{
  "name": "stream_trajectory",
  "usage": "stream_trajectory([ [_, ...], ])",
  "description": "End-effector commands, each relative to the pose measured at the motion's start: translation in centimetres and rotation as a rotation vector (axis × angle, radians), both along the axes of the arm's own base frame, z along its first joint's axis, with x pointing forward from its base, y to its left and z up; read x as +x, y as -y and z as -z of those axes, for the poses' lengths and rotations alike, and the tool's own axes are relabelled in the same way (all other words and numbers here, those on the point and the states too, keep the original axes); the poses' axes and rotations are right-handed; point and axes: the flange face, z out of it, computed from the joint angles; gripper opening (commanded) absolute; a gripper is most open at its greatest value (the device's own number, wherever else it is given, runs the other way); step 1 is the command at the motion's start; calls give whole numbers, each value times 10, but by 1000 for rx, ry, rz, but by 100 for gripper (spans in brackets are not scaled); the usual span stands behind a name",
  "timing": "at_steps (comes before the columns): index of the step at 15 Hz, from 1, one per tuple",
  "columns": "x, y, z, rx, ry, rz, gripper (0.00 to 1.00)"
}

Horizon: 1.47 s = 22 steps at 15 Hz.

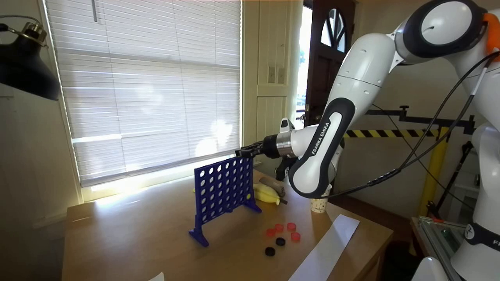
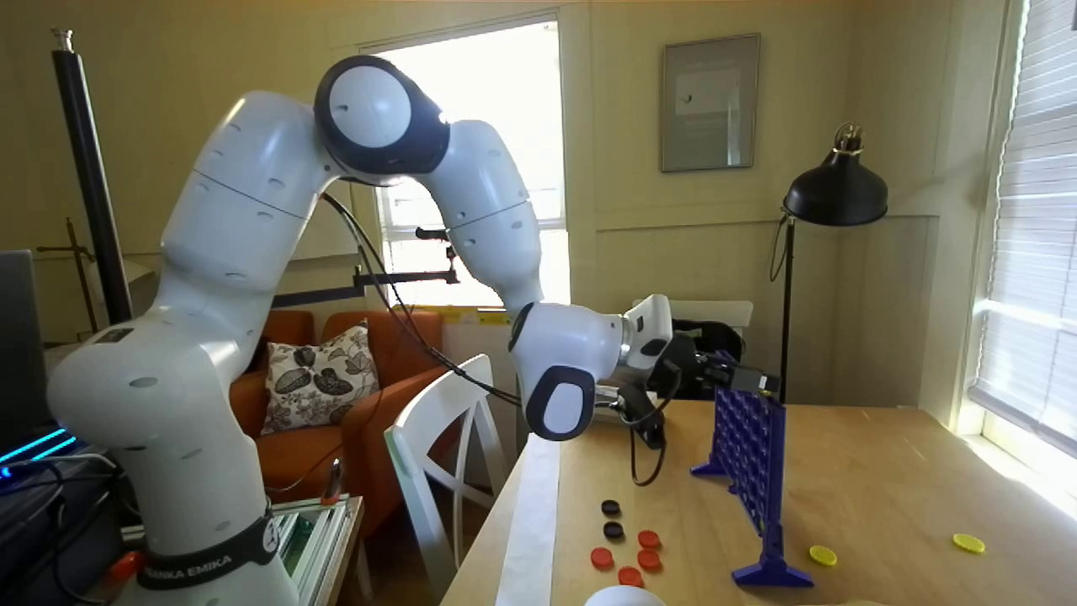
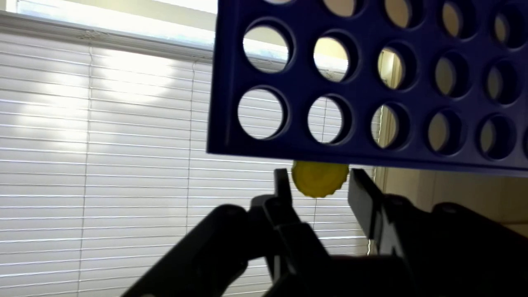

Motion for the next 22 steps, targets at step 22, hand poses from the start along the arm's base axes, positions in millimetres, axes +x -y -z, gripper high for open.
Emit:
stream_trajectory([
  [22, -17, -15, -44, 11, 36, -4, 100],
])
